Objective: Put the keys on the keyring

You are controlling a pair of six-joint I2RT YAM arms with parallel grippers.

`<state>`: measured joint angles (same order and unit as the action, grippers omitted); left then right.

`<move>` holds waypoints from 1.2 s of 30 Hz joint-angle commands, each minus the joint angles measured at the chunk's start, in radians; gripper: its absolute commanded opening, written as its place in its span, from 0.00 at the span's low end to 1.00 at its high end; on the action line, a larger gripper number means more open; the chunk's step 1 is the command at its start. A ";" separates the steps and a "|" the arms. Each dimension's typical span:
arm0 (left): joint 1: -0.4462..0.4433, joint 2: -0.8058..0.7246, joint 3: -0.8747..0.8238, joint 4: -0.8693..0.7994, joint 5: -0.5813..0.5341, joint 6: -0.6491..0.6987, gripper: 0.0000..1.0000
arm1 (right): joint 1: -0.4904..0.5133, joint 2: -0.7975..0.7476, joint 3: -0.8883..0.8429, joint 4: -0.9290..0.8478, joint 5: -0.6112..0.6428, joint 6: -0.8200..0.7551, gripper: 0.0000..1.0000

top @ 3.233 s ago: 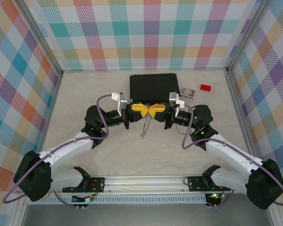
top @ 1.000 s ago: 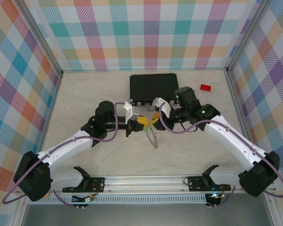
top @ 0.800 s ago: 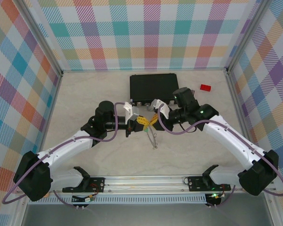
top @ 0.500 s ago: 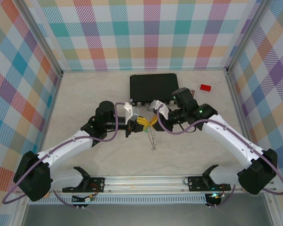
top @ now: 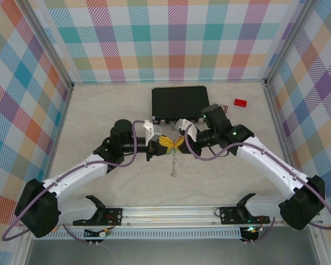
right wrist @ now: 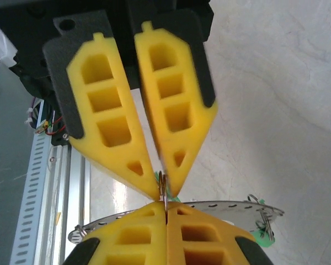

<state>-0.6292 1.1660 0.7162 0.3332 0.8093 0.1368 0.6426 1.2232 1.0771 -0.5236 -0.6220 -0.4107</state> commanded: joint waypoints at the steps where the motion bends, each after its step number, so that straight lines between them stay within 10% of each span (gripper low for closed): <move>1: 0.005 -0.061 -0.016 0.170 -0.060 -0.088 0.15 | 0.006 -0.058 -0.057 0.161 -0.041 0.052 0.00; 21: 0.005 -0.135 -0.118 0.384 -0.172 -0.229 0.26 | -0.023 -0.201 -0.352 0.938 -0.021 0.441 0.00; 36: 0.005 -0.040 -0.121 0.519 -0.074 -0.318 0.36 | -0.030 -0.248 -0.401 1.096 -0.009 0.530 0.00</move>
<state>-0.6292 1.1110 0.6044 0.7647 0.6724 -0.1425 0.6209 1.0004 0.6819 0.4870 -0.6365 0.0902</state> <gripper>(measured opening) 0.350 0.047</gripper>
